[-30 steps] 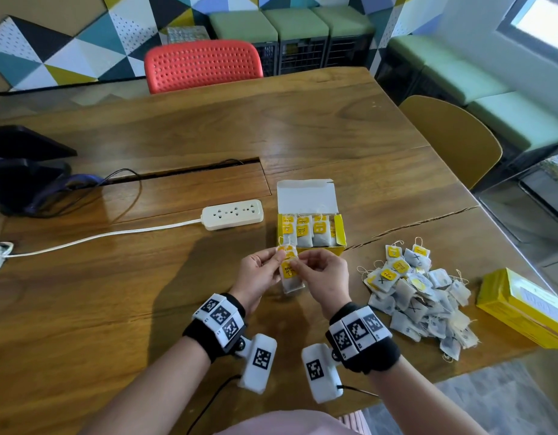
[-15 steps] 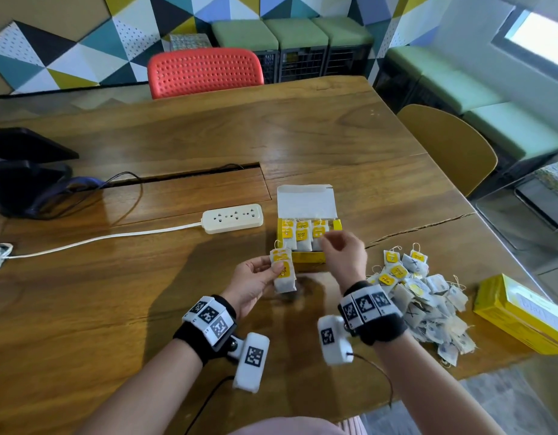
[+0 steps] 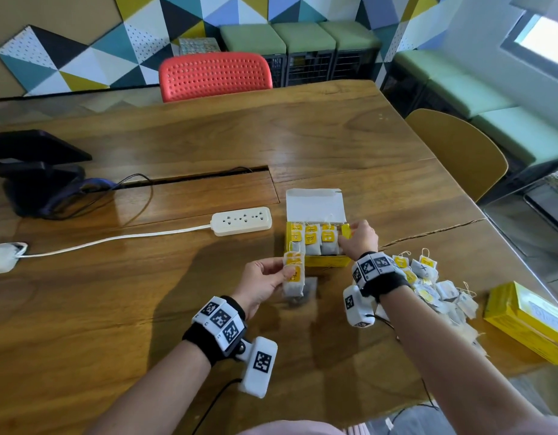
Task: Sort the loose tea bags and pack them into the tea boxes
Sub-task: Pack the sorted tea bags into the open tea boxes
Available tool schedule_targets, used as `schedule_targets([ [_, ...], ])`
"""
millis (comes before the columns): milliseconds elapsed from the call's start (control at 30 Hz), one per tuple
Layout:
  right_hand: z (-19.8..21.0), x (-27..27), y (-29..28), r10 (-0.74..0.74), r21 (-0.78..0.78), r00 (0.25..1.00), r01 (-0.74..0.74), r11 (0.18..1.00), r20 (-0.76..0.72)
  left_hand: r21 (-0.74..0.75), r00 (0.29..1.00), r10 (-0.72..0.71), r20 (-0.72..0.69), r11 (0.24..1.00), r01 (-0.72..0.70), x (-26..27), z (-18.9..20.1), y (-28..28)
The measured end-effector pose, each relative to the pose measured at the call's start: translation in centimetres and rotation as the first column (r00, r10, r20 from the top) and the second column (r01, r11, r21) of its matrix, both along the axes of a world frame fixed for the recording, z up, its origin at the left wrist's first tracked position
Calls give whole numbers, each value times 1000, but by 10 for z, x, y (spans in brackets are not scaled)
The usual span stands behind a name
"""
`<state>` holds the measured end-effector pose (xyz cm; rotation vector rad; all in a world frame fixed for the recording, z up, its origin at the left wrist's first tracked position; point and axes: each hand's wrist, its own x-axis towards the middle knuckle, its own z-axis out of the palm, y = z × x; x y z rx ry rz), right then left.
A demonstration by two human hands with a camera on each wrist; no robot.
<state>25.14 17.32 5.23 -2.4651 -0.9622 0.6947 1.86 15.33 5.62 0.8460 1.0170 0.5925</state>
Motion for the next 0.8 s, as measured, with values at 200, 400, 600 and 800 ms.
schedule_targets([
  [200, 9, -7, -5, 59, -37, 998, -58, 998, 25, 116, 994, -7, -110, 993, 20, 7, 3, 3],
  [400, 7, -15, -19, 75, 5, 992, -75, 997, -101, 416, 911, 26, -411, 895, 162, 38, 11, 15],
  [600, 5, -17, -25, 24, 20, 979, -20, 1000, -204, 492, 865, 95, -493, 850, 187, 81, 6, 33],
  [800, 13, -21, -30, 40, 24, 978, -36, 999, -206, 596, 826, 137, -546, 756, 268, 92, -14, 37],
])
